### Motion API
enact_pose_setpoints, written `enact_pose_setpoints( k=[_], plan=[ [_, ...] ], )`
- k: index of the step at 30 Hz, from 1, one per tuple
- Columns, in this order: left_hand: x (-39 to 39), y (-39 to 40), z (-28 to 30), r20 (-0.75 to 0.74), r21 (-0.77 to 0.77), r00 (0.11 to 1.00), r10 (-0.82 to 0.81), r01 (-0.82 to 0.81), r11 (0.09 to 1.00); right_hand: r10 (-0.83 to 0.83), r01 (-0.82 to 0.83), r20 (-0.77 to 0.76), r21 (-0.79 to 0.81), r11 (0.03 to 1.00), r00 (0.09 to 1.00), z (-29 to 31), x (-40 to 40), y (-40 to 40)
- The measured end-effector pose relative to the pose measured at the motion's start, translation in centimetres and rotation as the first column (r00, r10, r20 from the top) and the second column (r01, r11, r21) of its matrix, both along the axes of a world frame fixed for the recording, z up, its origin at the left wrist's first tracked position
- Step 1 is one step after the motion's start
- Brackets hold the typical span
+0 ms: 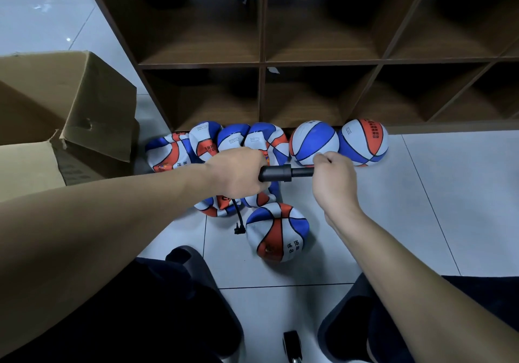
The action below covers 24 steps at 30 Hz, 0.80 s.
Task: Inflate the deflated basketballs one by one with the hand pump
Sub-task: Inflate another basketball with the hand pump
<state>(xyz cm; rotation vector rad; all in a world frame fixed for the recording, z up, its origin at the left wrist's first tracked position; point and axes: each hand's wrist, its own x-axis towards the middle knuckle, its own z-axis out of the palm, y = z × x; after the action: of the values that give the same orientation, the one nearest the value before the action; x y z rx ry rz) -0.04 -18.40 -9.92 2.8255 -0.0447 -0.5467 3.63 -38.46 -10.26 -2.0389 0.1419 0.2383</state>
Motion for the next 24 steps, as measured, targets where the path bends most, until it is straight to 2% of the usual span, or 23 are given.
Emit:
enact_pose_setpoints(
  k=[11,16,24],
  plan=[
    [0.3,-1.1,0.1,0.026,-0.005,0.999,-0.044,0.045,0.999,0.07,-0.069,0.021,-0.049,0.996,0.997,-0.1,-1.6,1.3],
    [0.5,-0.9,0.0,0.053,-0.004,0.997,-0.058,0.058,0.998,0.092,-0.092,-0.005,-0.022,0.995,0.996,-0.4,-0.6,1.0],
    [-0.1,2.9,-1.5,-0.072,0.055,0.997,-0.003,0.007,0.998,-0.041,0.046,-0.167,0.024,0.999,0.985,-1.2,2.4,-2.6]
  ],
)
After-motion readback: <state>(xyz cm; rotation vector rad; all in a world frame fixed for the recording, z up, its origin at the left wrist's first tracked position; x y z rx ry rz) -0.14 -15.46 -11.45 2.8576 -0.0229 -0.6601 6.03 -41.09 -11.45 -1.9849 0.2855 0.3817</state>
